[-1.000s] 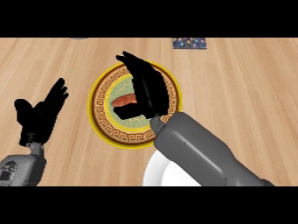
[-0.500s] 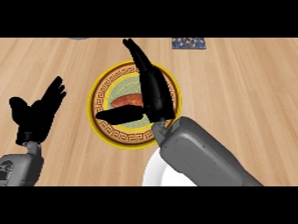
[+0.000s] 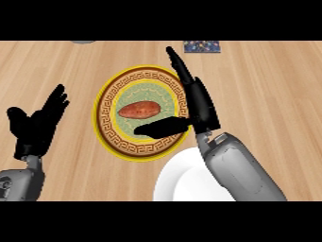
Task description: Pick the sweet potato from the plate and place it in the plate
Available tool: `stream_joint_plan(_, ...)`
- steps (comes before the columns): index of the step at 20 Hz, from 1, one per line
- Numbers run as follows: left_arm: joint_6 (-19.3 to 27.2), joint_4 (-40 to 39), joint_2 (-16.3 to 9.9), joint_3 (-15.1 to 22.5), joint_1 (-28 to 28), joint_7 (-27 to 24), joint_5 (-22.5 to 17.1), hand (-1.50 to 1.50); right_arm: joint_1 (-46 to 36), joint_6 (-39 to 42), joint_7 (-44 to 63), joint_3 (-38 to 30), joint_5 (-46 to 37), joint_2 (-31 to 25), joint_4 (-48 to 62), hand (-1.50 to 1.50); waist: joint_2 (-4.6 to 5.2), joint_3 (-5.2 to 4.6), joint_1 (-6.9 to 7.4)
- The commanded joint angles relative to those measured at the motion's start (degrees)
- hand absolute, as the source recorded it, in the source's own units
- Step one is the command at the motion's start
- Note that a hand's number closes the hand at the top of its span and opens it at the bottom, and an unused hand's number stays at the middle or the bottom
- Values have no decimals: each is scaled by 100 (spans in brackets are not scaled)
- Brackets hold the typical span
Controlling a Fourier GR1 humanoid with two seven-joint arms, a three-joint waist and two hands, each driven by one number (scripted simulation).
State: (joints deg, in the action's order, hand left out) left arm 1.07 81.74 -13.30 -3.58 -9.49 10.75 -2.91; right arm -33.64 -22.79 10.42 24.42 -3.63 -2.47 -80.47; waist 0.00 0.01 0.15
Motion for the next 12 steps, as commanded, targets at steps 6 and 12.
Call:
stream_joint_plan(6,-80,-286,161,-123,-78,-261,142,0,581,763,-551,-761,-215,-48,-21,-150,1,-1,-8)
stream_joint_plan(12,48,-633,289,-123,-288,-488,330,0,1027,1271,-877,-1160,-99,-517,-172,-150,8,-2,-37)
